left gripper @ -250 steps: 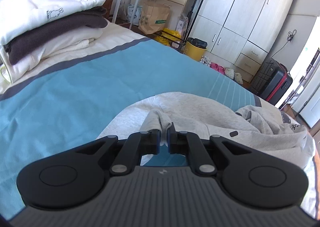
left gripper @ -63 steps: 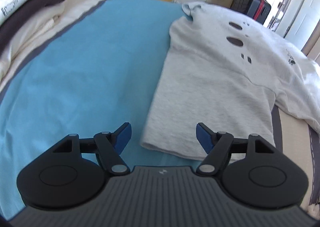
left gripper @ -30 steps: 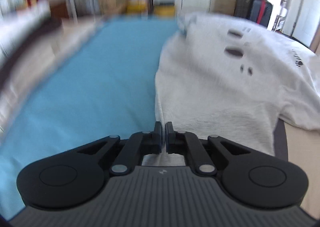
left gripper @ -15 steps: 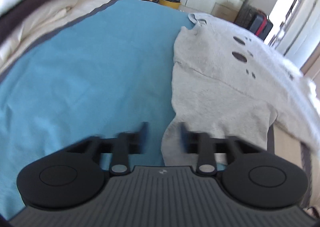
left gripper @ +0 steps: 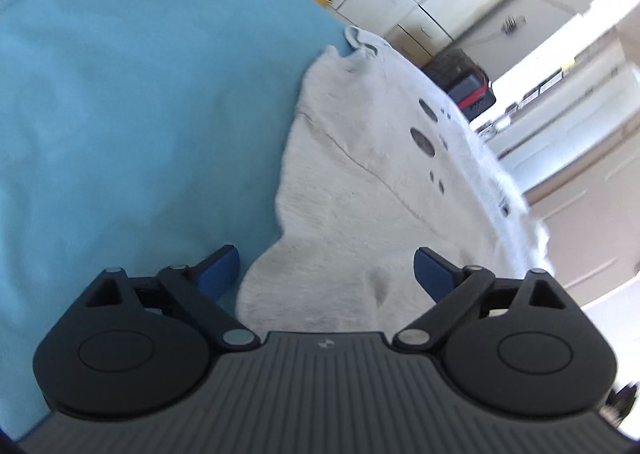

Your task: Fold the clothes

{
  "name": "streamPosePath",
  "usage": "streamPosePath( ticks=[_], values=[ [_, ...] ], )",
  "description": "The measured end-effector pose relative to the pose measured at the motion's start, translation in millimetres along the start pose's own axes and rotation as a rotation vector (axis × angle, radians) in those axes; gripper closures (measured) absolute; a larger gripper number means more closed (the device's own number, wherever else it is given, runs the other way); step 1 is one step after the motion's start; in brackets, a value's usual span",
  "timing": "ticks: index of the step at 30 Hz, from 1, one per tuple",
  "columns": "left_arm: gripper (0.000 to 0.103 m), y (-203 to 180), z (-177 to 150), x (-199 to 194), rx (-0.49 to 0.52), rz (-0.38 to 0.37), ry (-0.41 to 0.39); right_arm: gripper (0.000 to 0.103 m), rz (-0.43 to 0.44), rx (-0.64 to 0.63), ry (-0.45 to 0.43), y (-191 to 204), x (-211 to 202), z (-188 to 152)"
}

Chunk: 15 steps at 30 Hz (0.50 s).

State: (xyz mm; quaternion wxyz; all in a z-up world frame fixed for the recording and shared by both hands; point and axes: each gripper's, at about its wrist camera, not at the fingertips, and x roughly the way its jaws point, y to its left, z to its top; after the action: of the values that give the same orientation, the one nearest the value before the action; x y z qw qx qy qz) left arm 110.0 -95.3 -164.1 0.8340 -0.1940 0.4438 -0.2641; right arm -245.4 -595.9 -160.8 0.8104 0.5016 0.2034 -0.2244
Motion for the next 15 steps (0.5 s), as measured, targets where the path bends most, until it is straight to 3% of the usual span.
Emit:
streamPosePath(
  ticks=[1,3,4,5,7,10,15],
  values=[
    [0.099,-7.8,-1.6,2.2,0.048,0.06,-0.01,0.034,0.026,0.045,-0.014,-5.4,1.3,1.7],
    [0.101,-26.5,-4.9,3.9,0.146,0.216,-0.036,0.05,-0.006,0.018,-0.012,-0.9,9.4,10.1],
    [0.101,-38.4,-7.0,-1.0,0.195,0.253,-0.079,0.089,-0.022,0.005,-0.011,1.3,13.5,14.2],
    [0.101,-50.3,-9.0,-6.0,0.244,0.288,-0.123,0.096,-0.038,-0.008,-0.01,3.5,17.6,18.4],
    [0.101,-69.5,-7.5,-21.7,0.307,0.312,-0.197,0.097,-0.082,-0.077,-0.01,16.4,21.4,25.3],
    [0.101,-81.5,5.8,-49.6,0.318,0.297,-0.265,0.097,-0.091,-0.249,-0.027,51.8,7.1,37.1],
    [0.103,-83.5,7.6,-99.1,0.281,0.261,-0.344,0.097,0.057,-0.337,-0.128,94.0,-50.6,38.4]
  ],
)
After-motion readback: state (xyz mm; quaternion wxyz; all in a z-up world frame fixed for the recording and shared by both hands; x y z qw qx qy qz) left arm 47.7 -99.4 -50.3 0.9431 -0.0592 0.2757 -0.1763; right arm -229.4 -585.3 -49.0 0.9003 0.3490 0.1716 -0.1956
